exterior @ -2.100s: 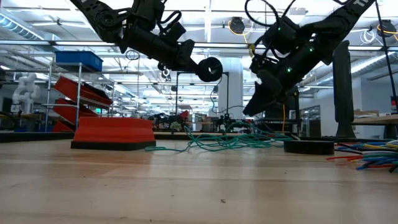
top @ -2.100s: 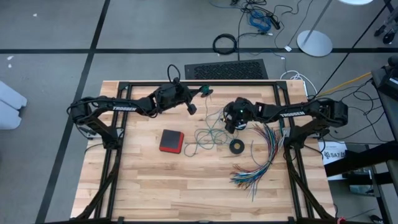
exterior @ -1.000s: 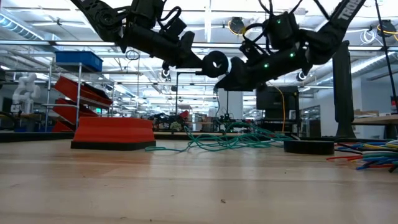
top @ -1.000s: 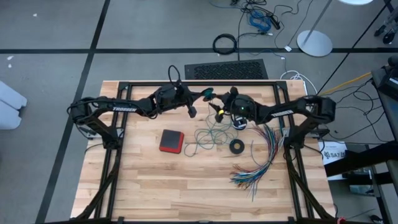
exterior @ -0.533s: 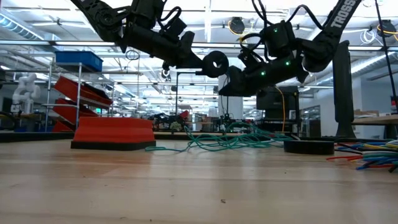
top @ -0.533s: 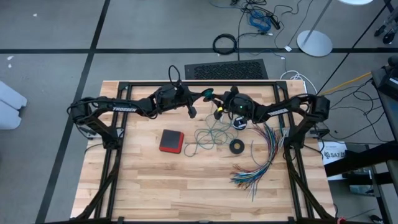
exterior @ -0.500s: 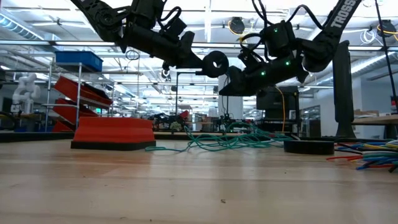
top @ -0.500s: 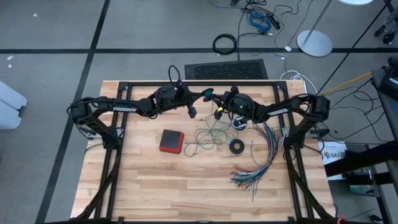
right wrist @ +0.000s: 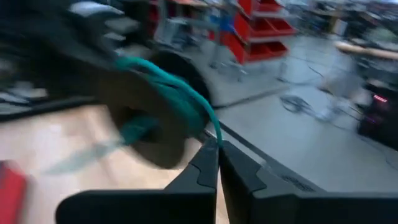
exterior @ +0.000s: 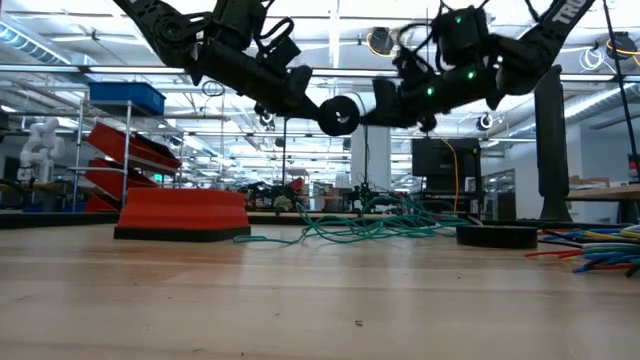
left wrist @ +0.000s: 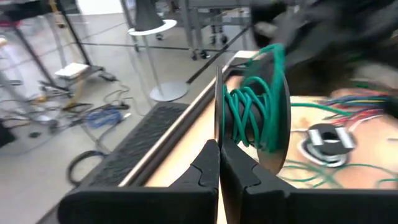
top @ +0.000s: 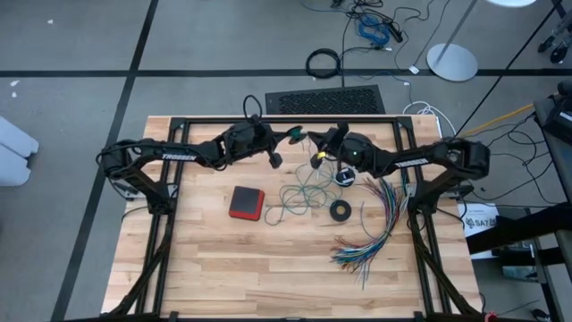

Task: Coiling cords
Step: Uncoil the green wire cable from the spool

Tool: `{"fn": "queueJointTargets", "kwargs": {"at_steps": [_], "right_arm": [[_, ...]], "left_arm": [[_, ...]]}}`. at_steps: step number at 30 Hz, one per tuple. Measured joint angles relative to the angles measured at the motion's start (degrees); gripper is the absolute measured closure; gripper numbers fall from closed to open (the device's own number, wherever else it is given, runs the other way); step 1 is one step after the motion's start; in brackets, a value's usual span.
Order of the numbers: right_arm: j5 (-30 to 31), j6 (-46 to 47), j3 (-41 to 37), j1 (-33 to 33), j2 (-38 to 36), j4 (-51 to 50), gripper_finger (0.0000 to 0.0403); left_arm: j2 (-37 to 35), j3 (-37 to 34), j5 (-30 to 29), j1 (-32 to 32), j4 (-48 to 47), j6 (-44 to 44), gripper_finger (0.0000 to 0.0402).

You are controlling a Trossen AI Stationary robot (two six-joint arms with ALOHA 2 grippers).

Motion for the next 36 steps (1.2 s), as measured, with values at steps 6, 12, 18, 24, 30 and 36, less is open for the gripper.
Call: {"fn": "queueJointTargets", "kwargs": {"at_steps": [6, 12, 18, 24, 30, 36], "right_arm": [[-4.5, -0.6, 0.0, 3.7, -0.2, 2.0, 0.0403], [-7.8, 0.6, 0.0, 4.5, -0.2, -0.7, 0.0403], [-2.4, -0.1, 0.0, 4.6, -0.8, -4.4, 0.0403], [-0.8, -0.9, 0.0, 3.8, -2.8, -10.0, 0.0403], [-1.0, -0.3, 0.0, 3.4, -4.7, -16.9, 0.0403], [-1.1, 2.5, 0.0, 3.3, -5.1, -26.8, 0.0403]], "left_arm": [[0.0, 0.0, -1.4, 0.2, 0.4, 1.3, 0.0401], [0.1, -0.1, -1.4, 0.1, 3.3, 1.3, 0.0401], [0.1, 0.0, -2.4, 0.2, 2.1, 1.2, 0.0401], [0.1, 0.0, -2.4, 0.5, -0.8, 1.6, 0.0401], [0.1, 0.0, -2.2, 1.1, -2.4, 2.1, 0.0401], [0.1, 0.0, -1.5, 2.4, -3.8, 3.0, 0.0401]]}}
